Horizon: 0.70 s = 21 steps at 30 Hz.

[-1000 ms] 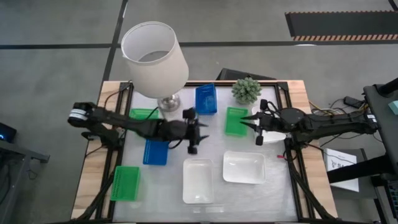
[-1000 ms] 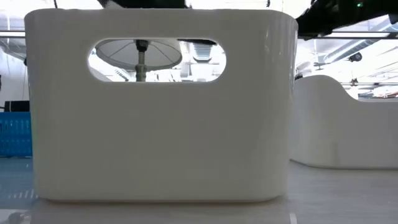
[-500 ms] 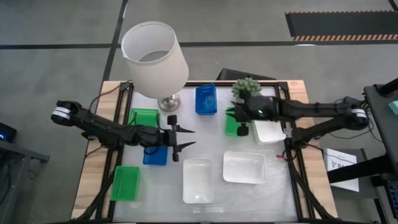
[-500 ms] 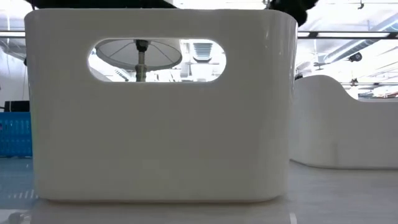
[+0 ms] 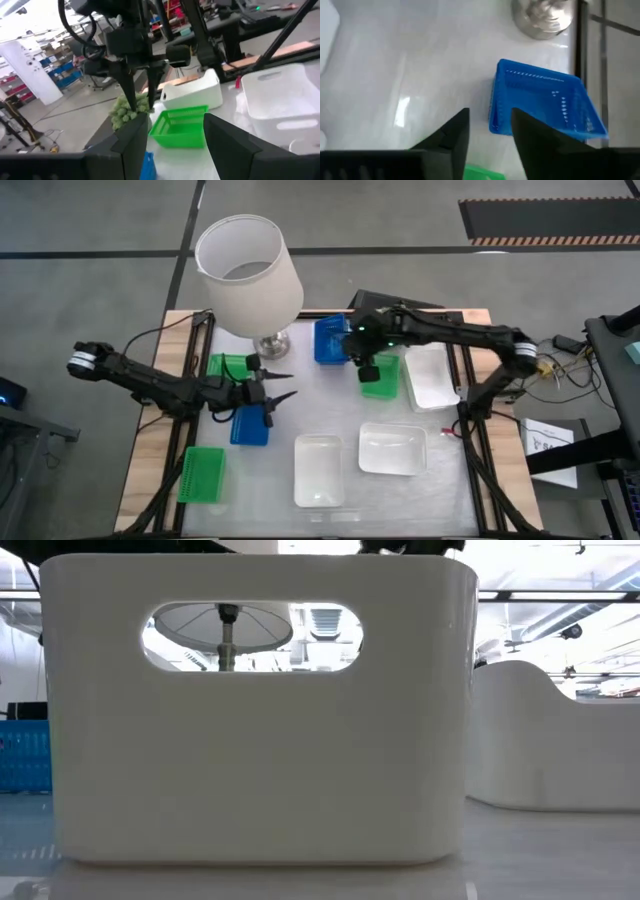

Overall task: Stack baskets by color
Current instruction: Stack the middle blue bin on the top blue bin

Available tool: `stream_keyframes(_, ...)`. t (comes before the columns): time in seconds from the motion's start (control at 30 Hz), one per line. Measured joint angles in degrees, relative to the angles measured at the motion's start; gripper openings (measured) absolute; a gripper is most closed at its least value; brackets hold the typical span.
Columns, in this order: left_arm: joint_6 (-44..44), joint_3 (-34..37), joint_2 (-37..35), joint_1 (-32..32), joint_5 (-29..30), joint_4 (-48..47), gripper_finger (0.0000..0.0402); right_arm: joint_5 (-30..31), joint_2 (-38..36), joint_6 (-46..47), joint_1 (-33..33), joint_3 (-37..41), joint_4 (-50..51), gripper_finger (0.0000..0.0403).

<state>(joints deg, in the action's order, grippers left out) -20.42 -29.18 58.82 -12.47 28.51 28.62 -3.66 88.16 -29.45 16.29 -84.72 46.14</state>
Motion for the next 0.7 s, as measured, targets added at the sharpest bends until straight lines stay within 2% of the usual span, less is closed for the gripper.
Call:
stream_keyframes(0.13,0.04,1.58,-1.8,0.04,1.0,0.03,0.0177,0.01,5.17,-3.14,0.0,-3.36,1.62,0.0186)
stream_keyframes(0.27,0.5,2.1,-2.24,0.09,2.04,-0.02,0.0177,0.08,8.88,-3.5,-0.06,-5.32,1.77,0.0207)
stream_keyframes(0.7,-1.27,2.48,-1.83,0.13,5.01,-0.02,0.0177,0.66,11.49,-3.61,-0.13,-7.96,2.85,0.0198)
